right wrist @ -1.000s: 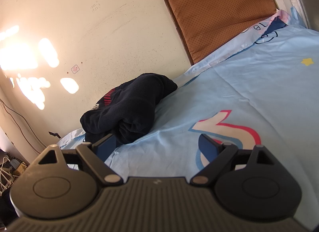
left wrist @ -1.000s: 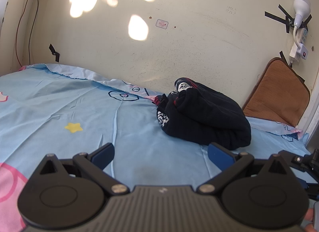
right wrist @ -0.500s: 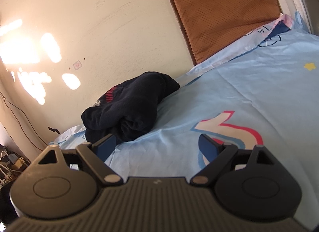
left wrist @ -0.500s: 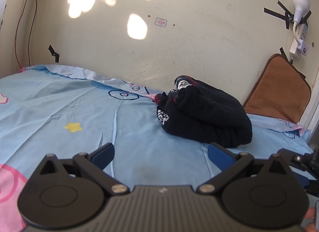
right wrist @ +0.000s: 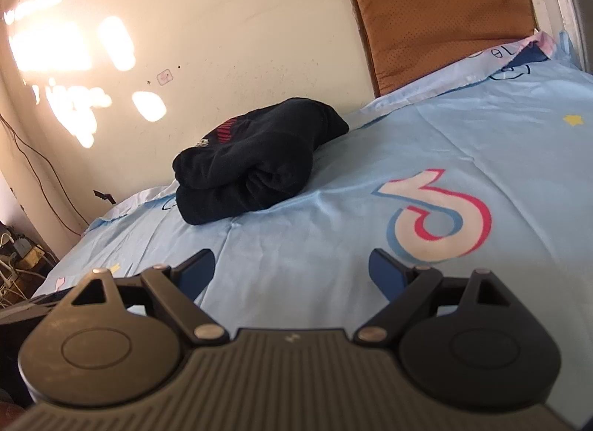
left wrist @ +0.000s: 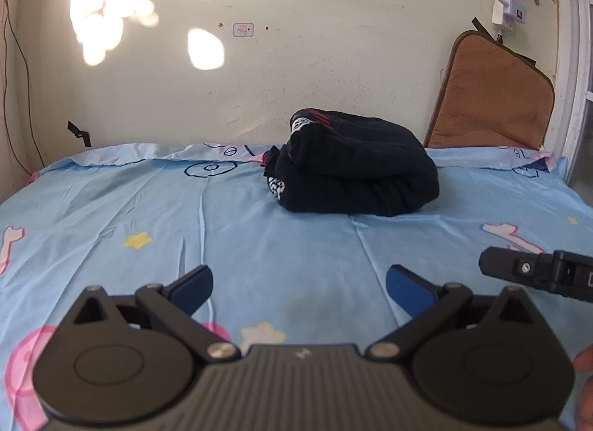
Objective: Fold small clothes
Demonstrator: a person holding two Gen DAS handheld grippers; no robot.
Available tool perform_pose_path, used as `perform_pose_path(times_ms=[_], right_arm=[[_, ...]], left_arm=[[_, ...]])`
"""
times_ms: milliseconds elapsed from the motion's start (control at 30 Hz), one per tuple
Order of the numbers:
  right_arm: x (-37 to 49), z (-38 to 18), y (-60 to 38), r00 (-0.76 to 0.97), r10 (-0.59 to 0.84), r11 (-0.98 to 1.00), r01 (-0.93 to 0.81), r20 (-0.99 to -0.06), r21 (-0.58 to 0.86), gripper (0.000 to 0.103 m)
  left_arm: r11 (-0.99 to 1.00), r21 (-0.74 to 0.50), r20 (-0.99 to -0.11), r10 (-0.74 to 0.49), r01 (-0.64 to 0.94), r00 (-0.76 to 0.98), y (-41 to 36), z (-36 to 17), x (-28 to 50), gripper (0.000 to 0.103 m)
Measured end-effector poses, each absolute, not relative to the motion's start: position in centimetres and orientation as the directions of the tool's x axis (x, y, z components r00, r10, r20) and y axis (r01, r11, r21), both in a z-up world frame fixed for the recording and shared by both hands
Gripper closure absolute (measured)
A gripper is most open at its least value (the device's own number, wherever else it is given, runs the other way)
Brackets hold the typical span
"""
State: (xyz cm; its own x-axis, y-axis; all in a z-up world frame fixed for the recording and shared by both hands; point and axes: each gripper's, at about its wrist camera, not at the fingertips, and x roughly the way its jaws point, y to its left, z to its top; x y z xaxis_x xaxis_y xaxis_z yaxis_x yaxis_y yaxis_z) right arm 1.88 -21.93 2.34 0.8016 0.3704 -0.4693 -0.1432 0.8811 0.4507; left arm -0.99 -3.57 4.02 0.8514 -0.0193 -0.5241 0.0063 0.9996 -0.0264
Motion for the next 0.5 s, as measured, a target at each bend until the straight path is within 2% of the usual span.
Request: perform_pose_path(times_ms=[200, 333, 500], right_arm=[[1.3, 2.2, -21.9, 0.800, 0.357, 0.883, -0.120, -0.483, 0.454, 0.011], [1.2, 2.1, -21.9, 0.802, 0.353, 0.884, -0.117, -0.481, 0.453, 0.011], [1.2, 1.9, -22.2, 0.802, 0.363, 0.871, -0.111, -0.474, 0.479, 0.011]], left_arm=[[0.998, -0.055, -0.547, 0.005, -0.042, 0.837, -2.5, 5.0, -1.8, 0.000], [0.996, -0.009, -0.560, 0.067, -0.087, 0.826, -2.3, 5.5, -1.8, 0.000], [0.993, 0.051, -0.499, 0.116, -0.104, 0.859, -2.8, 6.7, -2.5, 0.000]])
